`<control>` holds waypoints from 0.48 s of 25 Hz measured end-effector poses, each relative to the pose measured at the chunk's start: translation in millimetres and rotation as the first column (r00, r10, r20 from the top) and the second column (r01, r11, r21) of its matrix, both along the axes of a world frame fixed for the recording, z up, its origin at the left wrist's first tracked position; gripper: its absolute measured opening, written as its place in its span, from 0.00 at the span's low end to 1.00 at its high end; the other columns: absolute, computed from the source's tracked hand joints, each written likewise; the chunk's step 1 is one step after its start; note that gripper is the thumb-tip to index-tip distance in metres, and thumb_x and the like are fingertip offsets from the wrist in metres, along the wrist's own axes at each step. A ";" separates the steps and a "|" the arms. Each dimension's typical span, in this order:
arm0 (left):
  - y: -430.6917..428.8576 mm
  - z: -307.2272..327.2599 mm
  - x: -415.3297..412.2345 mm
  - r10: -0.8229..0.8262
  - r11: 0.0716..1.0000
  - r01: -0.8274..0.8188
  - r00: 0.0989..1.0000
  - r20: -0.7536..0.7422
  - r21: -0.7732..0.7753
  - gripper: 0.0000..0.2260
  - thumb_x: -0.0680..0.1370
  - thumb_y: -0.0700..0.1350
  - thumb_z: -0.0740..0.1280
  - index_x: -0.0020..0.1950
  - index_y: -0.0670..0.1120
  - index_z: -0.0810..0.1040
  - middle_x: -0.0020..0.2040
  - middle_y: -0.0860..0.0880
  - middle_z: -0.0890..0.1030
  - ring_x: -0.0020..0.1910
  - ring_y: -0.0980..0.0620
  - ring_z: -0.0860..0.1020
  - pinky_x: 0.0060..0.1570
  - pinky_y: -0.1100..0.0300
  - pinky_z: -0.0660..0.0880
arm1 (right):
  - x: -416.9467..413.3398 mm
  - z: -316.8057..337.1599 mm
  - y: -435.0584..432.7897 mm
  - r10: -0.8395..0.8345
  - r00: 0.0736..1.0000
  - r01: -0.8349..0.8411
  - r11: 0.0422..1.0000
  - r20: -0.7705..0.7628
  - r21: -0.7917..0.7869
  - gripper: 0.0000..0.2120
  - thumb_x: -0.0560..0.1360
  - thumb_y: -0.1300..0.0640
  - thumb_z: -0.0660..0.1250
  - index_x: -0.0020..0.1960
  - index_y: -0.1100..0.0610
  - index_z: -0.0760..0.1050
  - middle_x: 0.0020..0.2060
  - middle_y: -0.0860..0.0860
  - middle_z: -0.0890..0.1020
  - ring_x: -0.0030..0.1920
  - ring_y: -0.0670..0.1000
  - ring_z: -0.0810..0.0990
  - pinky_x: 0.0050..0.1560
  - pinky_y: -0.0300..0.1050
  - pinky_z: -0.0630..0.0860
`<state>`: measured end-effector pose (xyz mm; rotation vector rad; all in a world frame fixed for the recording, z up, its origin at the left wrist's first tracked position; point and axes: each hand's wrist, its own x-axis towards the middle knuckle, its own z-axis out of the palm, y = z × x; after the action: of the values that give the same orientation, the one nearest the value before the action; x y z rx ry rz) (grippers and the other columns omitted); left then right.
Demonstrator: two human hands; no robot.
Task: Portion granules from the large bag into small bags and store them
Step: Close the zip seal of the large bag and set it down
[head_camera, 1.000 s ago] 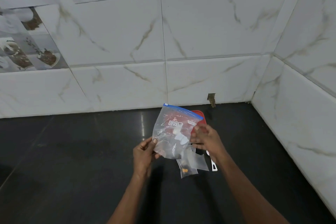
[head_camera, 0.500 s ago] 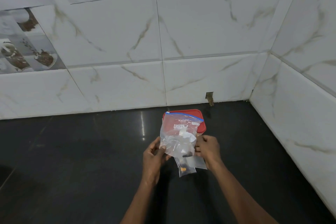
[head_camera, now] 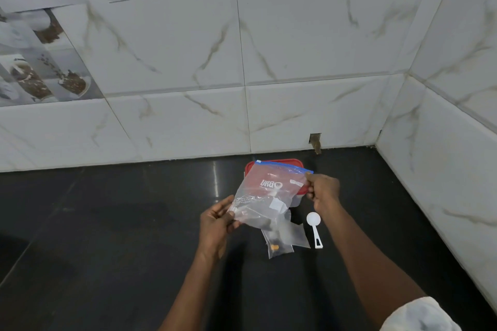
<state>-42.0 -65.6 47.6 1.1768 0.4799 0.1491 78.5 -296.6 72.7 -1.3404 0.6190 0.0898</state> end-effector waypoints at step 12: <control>-39.3 -4.2 6.6 0.144 0.970 -0.140 0.989 0.008 -0.199 0.08 0.82 0.32 0.63 0.58 0.39 0.80 0.51 0.41 0.84 0.44 0.49 0.85 0.38 0.61 0.83 | -88.3 -44.3 20.3 0.271 0.936 -0.276 0.961 0.226 -0.008 0.27 0.71 0.64 0.76 0.66 0.53 0.72 0.52 0.56 0.84 0.53 0.54 0.84 0.52 0.52 0.82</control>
<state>-35.4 -104.9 43.4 0.9448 0.5465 0.2328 -9.8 -276.3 28.4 -1.3844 0.2363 0.1677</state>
